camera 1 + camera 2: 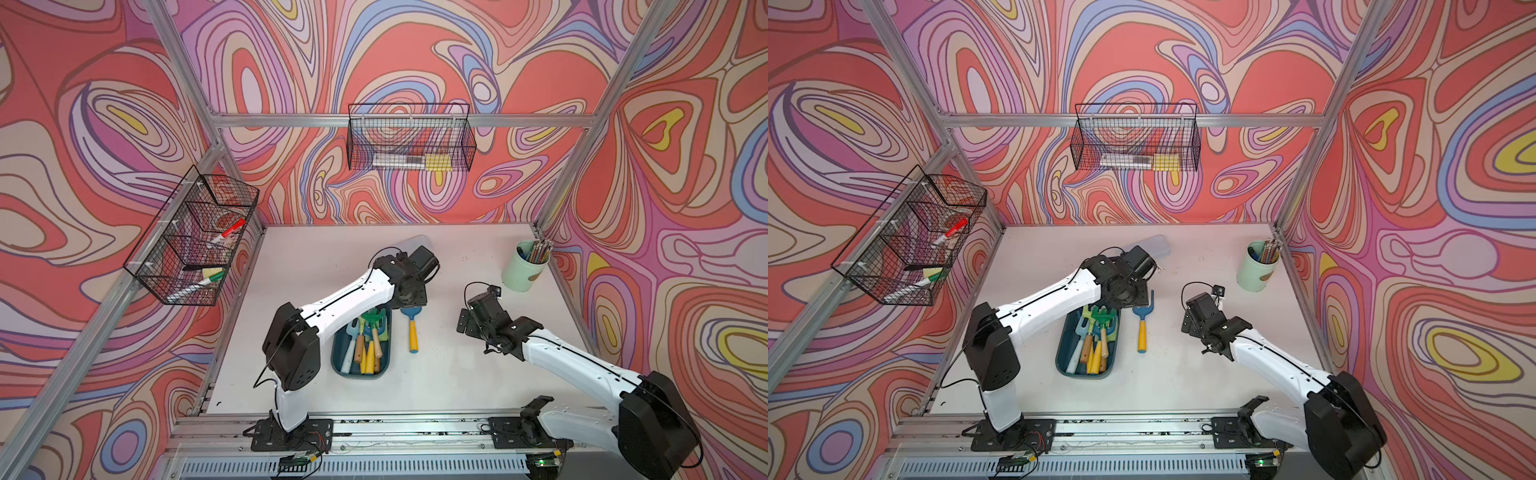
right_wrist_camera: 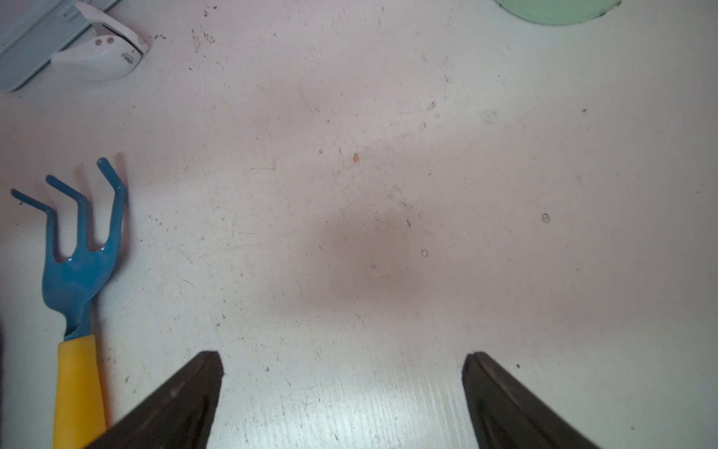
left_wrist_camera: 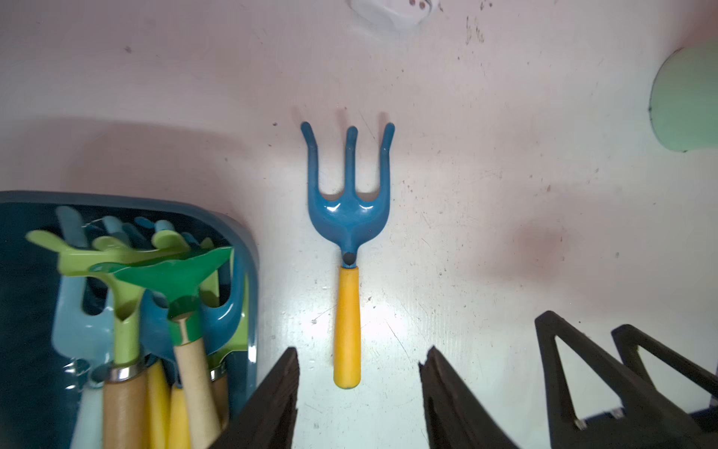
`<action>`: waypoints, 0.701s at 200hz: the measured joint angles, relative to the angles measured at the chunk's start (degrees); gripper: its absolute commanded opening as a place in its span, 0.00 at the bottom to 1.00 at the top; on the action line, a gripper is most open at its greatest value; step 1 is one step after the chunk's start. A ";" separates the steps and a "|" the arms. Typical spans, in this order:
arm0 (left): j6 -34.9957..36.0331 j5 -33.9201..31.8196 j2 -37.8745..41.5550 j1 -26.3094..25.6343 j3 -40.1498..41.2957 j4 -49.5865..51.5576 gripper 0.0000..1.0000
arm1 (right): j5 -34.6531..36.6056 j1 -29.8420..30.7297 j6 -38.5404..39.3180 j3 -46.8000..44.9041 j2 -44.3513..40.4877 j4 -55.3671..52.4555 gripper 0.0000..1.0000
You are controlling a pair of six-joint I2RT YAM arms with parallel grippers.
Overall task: Take the hand rake out of the storage box
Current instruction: Place the rake at the center of the board, then pick up the rake from the storage box.
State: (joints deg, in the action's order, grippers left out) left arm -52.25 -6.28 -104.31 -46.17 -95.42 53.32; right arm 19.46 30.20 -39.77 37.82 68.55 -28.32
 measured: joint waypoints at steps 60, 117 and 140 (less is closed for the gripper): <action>-0.96 -3.91 10.80 2.43 16.57 2.67 0.45 | -0.94 0.00 0.50 0.87 1.77 0.90 0.98; -2.47 -3.23 8.41 2.73 22.86 1.07 0.41 | -1.73 0.02 0.55 0.87 2.62 1.77 0.98; -2.49 -2.95 6.45 2.73 22.86 -0.39 0.38 | -1.79 0.02 0.55 0.85 2.60 1.79 0.98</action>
State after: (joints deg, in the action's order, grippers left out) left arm -54.74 -9.23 -97.86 -43.44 -72.55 52.93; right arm 17.67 30.22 -39.22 38.68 71.16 -26.52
